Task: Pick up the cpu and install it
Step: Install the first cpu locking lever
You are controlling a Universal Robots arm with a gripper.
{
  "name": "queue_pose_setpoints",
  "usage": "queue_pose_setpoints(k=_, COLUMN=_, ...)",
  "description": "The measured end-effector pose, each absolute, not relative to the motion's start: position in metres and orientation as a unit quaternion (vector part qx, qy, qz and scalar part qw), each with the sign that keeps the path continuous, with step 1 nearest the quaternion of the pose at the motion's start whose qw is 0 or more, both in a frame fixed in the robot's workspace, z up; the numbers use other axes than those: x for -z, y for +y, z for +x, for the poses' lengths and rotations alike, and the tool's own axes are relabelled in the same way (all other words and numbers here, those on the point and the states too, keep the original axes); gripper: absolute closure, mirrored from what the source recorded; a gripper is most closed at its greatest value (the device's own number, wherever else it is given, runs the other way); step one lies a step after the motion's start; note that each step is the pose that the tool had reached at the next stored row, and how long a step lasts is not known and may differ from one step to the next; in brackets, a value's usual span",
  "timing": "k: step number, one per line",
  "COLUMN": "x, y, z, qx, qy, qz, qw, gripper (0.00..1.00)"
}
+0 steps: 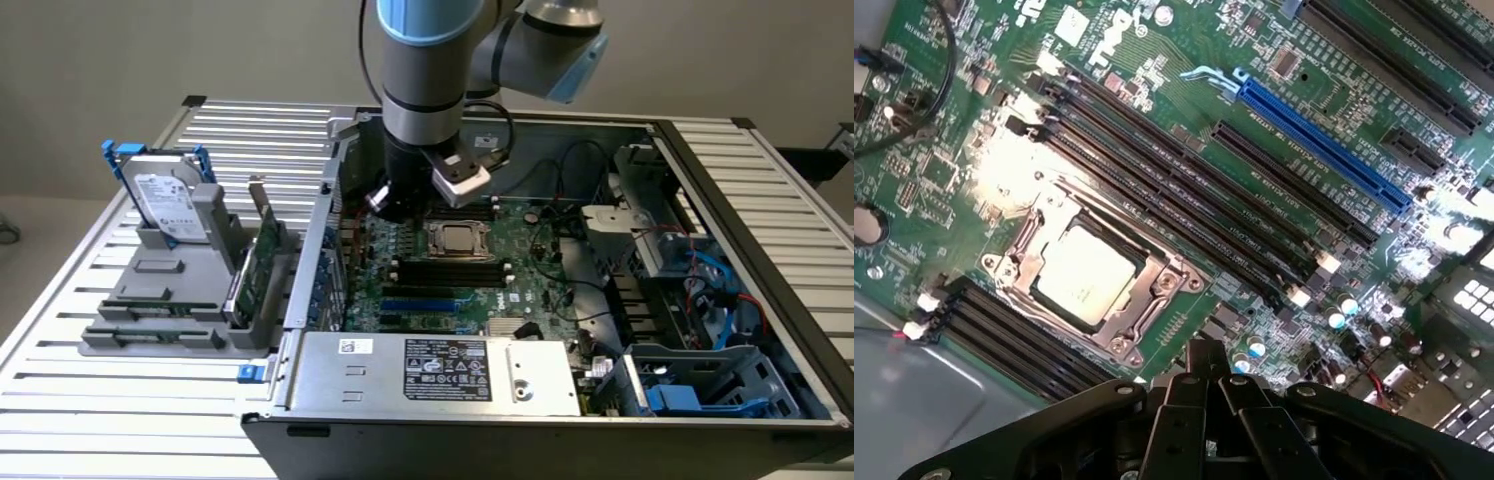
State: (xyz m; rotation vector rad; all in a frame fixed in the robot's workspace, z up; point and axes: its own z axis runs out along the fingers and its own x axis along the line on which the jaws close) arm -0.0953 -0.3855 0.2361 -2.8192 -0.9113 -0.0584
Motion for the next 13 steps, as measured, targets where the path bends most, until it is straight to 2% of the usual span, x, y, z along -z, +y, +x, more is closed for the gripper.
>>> queue_pose_setpoints(k=13, x=-0.241, y=-0.375, z=-0.095, qx=0.013, qy=-0.367, qz=-0.926, qw=0.091, gripper=0.89)
